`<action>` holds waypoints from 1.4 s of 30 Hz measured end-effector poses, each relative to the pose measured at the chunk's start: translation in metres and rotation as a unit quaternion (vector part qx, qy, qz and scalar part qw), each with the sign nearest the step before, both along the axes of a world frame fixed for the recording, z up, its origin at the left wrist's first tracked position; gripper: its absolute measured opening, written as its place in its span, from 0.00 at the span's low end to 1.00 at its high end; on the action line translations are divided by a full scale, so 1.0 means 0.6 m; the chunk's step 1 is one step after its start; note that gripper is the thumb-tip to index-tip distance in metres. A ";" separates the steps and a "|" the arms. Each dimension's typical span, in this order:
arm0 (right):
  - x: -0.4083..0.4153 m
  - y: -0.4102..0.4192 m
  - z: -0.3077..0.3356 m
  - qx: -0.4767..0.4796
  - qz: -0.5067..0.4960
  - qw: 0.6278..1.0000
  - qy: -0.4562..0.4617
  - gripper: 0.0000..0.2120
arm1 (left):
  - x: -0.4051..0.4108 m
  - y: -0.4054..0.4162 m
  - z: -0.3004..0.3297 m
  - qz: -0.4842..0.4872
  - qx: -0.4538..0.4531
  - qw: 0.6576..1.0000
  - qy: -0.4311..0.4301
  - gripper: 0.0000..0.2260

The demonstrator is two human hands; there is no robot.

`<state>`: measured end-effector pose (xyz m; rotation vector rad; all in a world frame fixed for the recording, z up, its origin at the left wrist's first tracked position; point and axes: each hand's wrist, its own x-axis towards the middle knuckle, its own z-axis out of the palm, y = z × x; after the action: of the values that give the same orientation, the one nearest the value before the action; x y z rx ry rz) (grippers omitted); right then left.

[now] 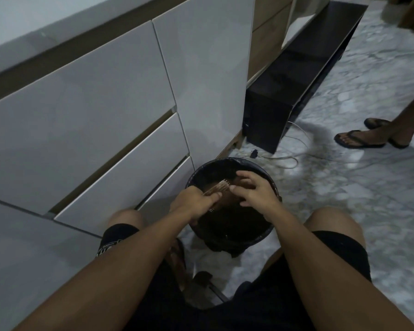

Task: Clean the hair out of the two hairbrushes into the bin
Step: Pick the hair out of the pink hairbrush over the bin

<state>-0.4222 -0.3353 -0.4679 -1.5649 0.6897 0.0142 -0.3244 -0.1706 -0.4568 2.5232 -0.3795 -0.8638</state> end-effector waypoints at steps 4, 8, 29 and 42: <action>0.000 0.020 -0.009 -0.080 0.014 0.996 -0.022 0.13 | -0.002 -0.006 0.004 -0.009 0.004 1.000 -0.009 0.21; 0.007 0.013 -0.008 -0.066 -0.111 0.992 -0.002 0.08 | 0.001 -0.002 0.004 0.002 -0.002 1.000 0.003 0.21; 0.004 0.036 -0.030 -0.418 0.092 0.903 -0.018 0.32 | 0.002 -0.012 0.010 0.002 -0.009 1.000 0.012 0.20; 0.001 0.025 -0.026 -0.406 -0.015 0.914 -0.004 0.08 | 0.009 -0.003 0.005 0.010 -0.024 0.999 0.020 0.20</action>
<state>-0.4217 -0.3206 -0.4835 -2.3457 0.7592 -0.3430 -0.3187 -0.1725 -0.4537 2.4573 -0.3579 -0.8868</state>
